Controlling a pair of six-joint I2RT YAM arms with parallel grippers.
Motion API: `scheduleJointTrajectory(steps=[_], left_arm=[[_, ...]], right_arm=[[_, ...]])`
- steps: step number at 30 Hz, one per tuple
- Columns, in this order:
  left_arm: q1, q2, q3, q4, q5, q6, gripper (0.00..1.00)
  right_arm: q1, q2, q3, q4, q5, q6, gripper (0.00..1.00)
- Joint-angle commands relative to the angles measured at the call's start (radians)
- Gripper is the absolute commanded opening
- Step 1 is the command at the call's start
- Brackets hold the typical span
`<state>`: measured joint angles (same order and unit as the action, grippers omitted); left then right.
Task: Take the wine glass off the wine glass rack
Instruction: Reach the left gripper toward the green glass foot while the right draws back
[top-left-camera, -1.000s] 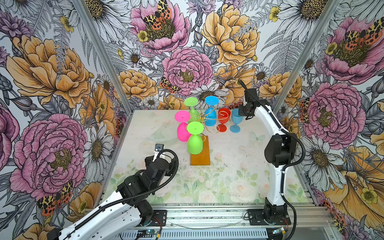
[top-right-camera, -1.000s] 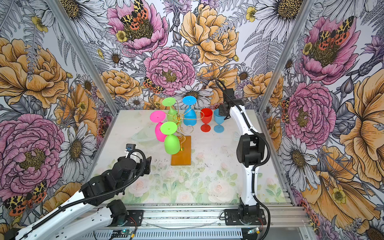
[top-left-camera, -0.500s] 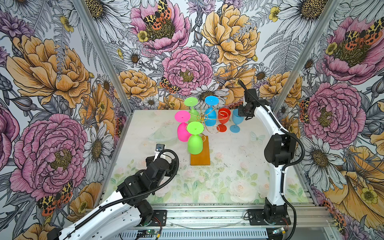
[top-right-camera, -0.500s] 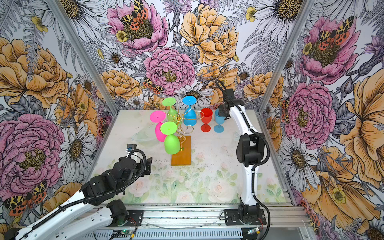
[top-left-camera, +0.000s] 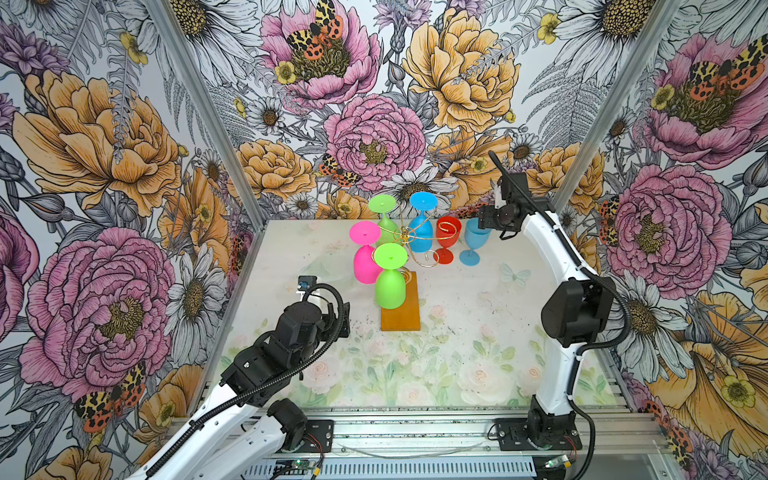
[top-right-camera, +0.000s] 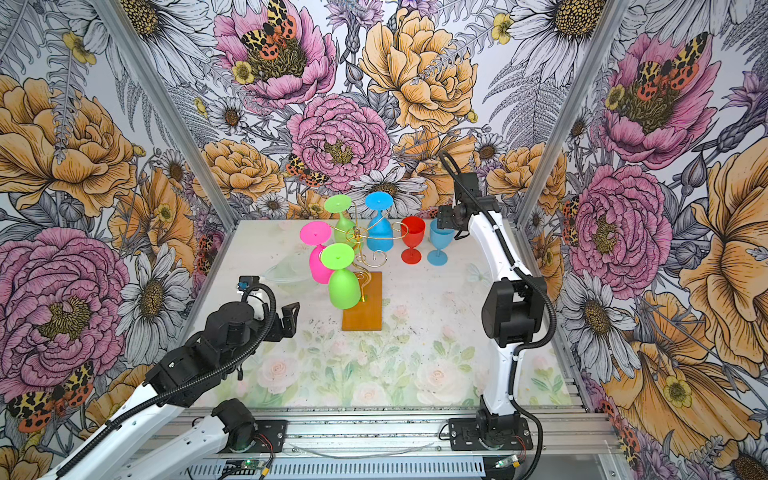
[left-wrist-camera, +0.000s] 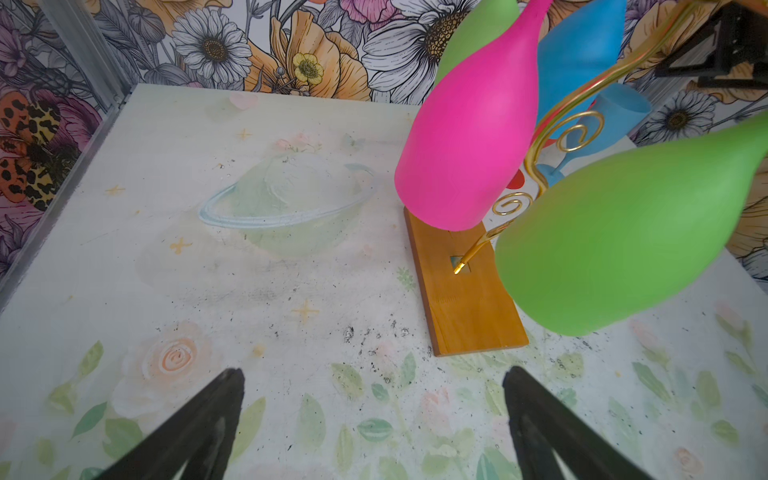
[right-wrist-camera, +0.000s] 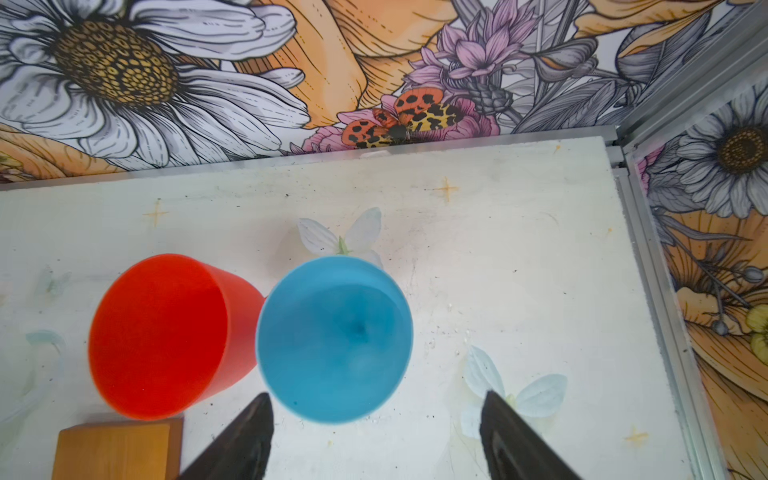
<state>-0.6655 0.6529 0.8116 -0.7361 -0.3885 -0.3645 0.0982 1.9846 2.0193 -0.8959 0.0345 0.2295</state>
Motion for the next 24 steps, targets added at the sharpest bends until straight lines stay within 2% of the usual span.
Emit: scheduleJointTrajectory(steps=[1, 11, 16, 24], left_arm=[[0.029, 0.021, 0.066, 0.022, 0.111, -0.015, 0.99], [0.091, 0.161, 0.262, 0.027, 0.223, -0.117, 0.94], [0.116, 0.185, 0.309, 0.040, 0.253, -0.167, 0.89], [0.218, 0.199, 0.340, 0.088, 0.475, -0.276, 0.78]], right_arm=[[-0.001, -0.119, -0.063, 0.012, -0.068, 0.014, 0.81], [0.066, -0.378, -0.381, 0.078, -0.143, -0.038, 0.80], [0.114, -0.492, -0.567, 0.178, -0.144, -0.065, 0.80], [0.141, -0.604, -0.773, 0.327, -0.199, -0.030, 0.79]])
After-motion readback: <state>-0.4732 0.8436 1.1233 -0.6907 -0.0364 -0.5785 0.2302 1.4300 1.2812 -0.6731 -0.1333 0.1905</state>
